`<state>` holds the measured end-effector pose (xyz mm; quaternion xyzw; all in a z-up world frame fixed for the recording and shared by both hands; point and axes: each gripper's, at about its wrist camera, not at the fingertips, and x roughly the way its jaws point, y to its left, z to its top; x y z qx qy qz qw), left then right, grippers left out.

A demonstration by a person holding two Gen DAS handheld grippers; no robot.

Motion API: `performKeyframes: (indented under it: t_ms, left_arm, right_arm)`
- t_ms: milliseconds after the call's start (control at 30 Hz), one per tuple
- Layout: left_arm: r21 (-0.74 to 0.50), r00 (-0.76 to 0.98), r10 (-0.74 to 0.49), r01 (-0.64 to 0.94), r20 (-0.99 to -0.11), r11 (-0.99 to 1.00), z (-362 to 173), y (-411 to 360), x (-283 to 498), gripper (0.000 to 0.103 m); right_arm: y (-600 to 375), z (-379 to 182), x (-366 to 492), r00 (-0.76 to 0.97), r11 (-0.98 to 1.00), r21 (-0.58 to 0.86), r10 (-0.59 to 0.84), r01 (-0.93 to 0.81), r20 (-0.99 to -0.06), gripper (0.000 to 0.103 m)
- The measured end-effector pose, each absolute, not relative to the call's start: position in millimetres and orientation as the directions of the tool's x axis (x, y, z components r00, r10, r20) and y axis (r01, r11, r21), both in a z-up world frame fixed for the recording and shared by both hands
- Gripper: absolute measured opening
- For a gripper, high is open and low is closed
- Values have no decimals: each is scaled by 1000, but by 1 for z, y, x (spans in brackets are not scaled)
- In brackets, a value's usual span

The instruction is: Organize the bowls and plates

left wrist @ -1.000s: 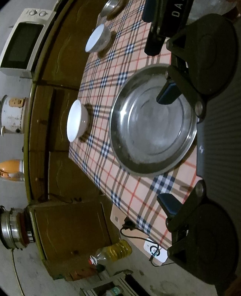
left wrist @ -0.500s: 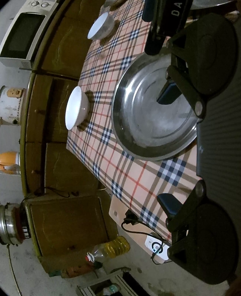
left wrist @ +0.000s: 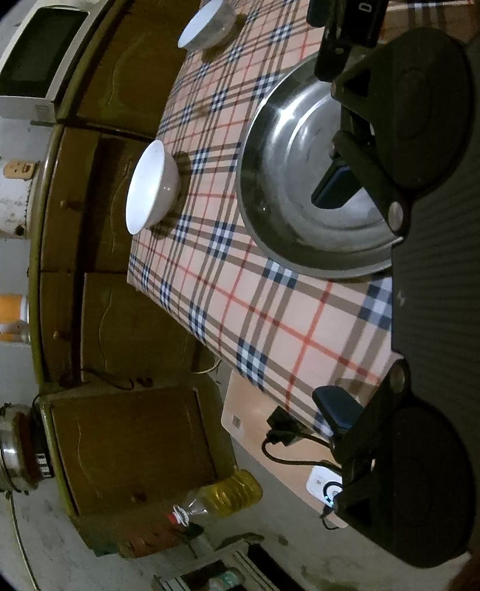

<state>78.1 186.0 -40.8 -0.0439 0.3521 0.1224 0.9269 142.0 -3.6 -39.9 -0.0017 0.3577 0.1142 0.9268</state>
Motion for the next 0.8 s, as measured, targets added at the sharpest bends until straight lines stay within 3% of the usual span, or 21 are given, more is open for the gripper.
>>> performKeyframes:
  t_ms: [133, 400, 467, 600, 800]
  left_arm:
    - [5, 715, 183, -243, -675, 970, -47, 189, 89, 103]
    - [-11, 712, 126, -185, -690, 983, -55, 186, 102, 85]
    - [-4, 710, 122, -173, -693, 985, -57, 185, 106, 75]
    - [8, 712, 125, -165, -691, 986, -59, 183, 110, 71]
    - [-3, 726, 100, -138, -680, 990, -59, 182, 112, 45]
  right_arm:
    - [-3, -47, 152, 704, 976, 76, 199, -202, -682, 93]
    - [2, -59, 166, 674, 976, 82, 201, -204, -711, 93]
    - [3, -61, 168, 669, 975, 82, 202, -207, -716, 93]
    - [7, -65, 171, 657, 971, 92, 216, -219, -722, 92]
    - [14, -69, 172, 652, 968, 79, 219, -237, -726, 85]
